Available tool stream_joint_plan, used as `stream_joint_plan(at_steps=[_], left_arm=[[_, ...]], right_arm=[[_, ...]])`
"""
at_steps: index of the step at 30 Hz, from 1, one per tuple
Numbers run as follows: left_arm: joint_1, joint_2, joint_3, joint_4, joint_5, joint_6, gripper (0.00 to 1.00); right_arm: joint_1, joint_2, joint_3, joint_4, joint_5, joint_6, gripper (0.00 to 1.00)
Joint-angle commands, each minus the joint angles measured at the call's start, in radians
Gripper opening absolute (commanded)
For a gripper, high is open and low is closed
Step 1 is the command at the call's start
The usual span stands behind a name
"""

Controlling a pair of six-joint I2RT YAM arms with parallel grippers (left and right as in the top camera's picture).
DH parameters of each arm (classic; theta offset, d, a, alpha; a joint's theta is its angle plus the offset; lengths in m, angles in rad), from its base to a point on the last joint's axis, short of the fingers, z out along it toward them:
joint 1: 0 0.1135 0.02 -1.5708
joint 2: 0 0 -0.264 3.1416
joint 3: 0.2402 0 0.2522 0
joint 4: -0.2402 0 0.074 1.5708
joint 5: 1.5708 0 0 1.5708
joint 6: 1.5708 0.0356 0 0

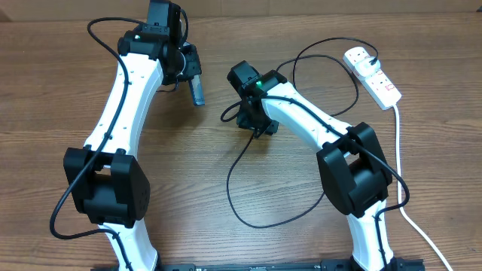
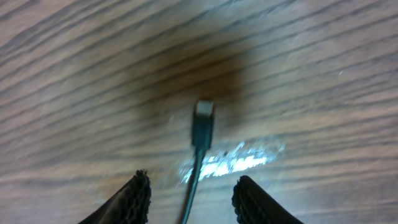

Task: Plug charger to phone and switch on socket
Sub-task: 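Grasp the black cable's USB-C plug with the right gripper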

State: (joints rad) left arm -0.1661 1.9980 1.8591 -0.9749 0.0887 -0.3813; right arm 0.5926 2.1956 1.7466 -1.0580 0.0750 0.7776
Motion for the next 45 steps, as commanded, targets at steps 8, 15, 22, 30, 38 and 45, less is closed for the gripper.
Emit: stream_joint_plan(at_steps=[8, 15, 22, 30, 38, 45], left_arm=[[-0.001, -0.013, 0.018, 0.004, -0.011, 0.023, 0.04], [-0.001, -0.013, 0.018, 0.006, -0.01, 0.023, 0.04], [-0.001, -0.013, 0.018, 0.006, -0.011, 0.023, 0.04], [-0.001, -0.013, 0.018, 0.007, -0.011, 0.023, 0.04], [-0.001, -0.013, 0.018, 0.006, -0.01, 0.023, 0.04], [-0.001, -0.013, 0.018, 0.006, -0.01, 0.023, 0.04]], right_arm=[[-0.014, 0.075, 0.009, 0.007, 0.058, 0.034, 0.38], [-0.014, 0.085, 0.008, 0.007, 0.032, 0.034, 0.33], [-0.014, 0.105, 0.008, 0.005, -0.002, 0.026, 0.32], [-0.014, 0.105, 0.008, 0.006, -0.002, 0.026, 0.24], [-0.014, 0.105, 0.008, 0.01, -0.001, 0.026, 0.16], [-0.014, 0.105, 0.008, 0.01, -0.002, 0.026, 0.04]])
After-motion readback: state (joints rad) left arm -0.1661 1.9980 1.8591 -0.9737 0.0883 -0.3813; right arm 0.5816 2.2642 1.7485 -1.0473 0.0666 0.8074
